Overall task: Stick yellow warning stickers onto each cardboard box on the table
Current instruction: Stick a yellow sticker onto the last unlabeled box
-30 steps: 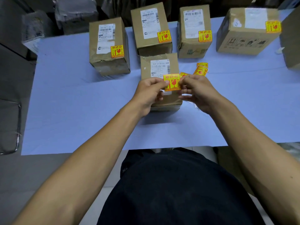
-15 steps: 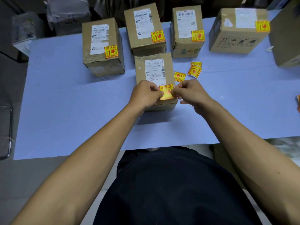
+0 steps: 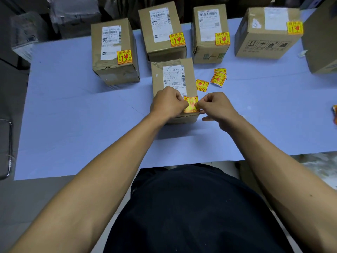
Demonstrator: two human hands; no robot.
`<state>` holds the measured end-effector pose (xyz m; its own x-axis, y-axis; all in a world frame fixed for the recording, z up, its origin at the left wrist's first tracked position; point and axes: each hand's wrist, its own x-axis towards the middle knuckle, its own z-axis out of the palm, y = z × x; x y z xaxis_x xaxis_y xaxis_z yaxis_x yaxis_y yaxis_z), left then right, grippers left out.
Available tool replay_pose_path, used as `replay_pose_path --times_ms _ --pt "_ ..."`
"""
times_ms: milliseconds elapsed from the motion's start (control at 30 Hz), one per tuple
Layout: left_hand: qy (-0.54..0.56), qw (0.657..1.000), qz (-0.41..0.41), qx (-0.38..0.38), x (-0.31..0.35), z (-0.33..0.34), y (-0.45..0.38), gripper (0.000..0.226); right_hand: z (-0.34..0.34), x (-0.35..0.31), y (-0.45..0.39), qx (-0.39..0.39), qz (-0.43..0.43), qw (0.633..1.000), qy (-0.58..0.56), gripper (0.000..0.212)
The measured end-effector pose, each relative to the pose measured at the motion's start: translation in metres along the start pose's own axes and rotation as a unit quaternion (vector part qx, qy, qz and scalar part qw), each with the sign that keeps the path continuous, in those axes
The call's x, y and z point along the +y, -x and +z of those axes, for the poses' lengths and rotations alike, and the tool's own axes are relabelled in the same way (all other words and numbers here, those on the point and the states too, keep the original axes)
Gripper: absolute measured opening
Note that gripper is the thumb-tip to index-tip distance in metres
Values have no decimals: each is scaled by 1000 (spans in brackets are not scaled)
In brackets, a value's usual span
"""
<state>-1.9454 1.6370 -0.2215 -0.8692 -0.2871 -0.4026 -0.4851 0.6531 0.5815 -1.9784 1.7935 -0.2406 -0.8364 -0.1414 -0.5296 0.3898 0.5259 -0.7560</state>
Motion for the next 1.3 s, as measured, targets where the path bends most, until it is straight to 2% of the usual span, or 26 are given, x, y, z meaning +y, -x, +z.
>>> replay_pose_path --times_ms 167,433,500,567,633,667,733,800,867,933,1133,1300 --pt "-20 1000 5 0 0 0 -3 19 0 1 -2 5 4 1000 6 19" --pt "-75 997 5 -2 3 3 -8 19 0 5 -5 -3 10 1000 4 16" --pt "-99 995 0 -7 2 2 -12 26 -1 6 -6 -6 8 1000 -1 14" --pt "-142 990 -12 -3 -2 -3 -15 44 -3 7 -7 -12 11 1000 -8 13" --pt "-198 980 -11 25 -9 -8 -14 56 -4 10 -9 -23 15 1000 -12 14" --pt "-220 974 10 49 -12 -9 -11 55 -3 10 -10 -23 16 1000 -11 14" --pt "-235 959 109 115 -21 -5 -5 48 0 11 -13 -15 21 1000 -16 20" --pt "-242 938 204 143 -29 4 -1 60 7 9 -15 -15 23 999 -32 40" --pt "-260 937 208 101 -38 14 -2 71 17 6 -16 -25 -9 999 -24 57" --pt "-262 947 174 57 -46 22 -4 72 27 8 -14 -35 -71 997 15 55" --pt "-270 943 185 58 -55 27 -6 74 27 19 -15 -74 -102 990 61 68" --pt "-265 945 187 44 -56 26 -5 84 13 31 -10 -149 -123 981 12 67"
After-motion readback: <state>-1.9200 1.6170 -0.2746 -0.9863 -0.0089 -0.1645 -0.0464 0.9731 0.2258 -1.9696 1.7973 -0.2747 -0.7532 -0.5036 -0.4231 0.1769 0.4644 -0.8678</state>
